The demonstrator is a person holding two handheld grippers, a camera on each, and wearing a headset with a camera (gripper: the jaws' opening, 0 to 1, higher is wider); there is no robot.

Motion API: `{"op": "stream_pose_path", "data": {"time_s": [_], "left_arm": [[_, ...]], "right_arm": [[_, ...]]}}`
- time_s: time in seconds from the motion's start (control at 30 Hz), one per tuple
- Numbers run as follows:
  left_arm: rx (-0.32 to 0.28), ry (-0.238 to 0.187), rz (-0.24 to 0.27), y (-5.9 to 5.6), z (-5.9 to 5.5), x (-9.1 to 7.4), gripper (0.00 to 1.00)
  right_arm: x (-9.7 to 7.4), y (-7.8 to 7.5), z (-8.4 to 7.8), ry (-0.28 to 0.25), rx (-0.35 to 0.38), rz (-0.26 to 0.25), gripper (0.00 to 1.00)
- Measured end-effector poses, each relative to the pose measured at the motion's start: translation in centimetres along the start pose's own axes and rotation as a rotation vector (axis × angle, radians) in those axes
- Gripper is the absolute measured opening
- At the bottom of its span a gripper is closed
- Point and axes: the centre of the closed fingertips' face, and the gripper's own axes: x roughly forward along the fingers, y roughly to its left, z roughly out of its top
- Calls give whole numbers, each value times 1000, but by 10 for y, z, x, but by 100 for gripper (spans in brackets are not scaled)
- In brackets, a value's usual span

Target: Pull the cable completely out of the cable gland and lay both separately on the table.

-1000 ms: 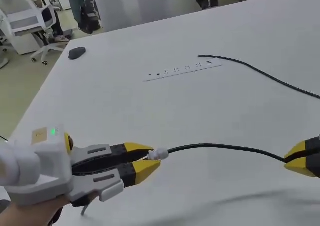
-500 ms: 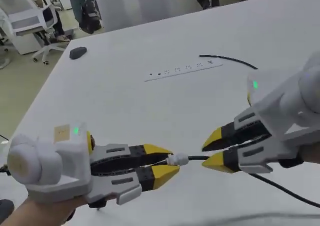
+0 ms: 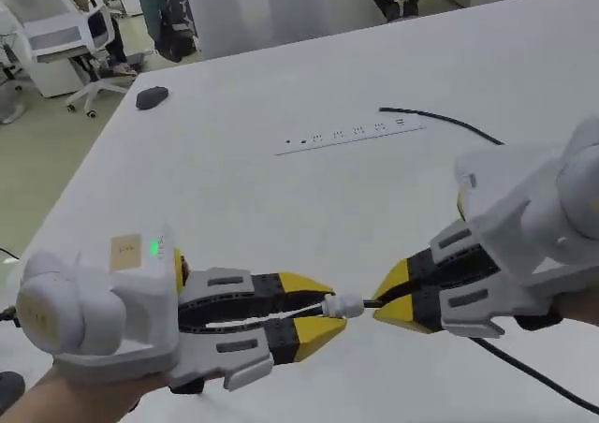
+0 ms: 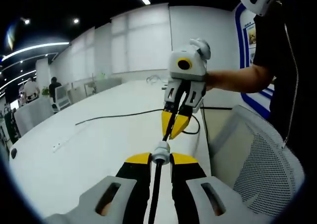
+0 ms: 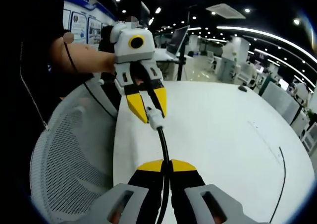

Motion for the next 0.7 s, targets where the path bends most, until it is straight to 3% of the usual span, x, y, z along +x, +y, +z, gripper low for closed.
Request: {"op": "stream_pose_path", "data": {"time_s": [0.1, 0.2, 0.37, 0.47, 0.7], "left_arm": [[2, 1, 49, 8, -3, -7, 14], [-8, -11, 73, 11, -6, -14, 14], [-41, -17, 114, 16, -14, -28, 14], [-52, -21, 132, 18, -16, -33, 14], [-59, -4, 139, 15, -20, -34, 14]], "right_arm": [[-14, -12, -23, 36, 22, -67, 0], [-26, -16, -36, 15, 47, -103, 0], [-40, -27, -73, 62, 112, -169, 0], [-41, -29, -82, 48, 151, -178, 0], [-29, -21, -91, 68, 161, -158, 0]]}}
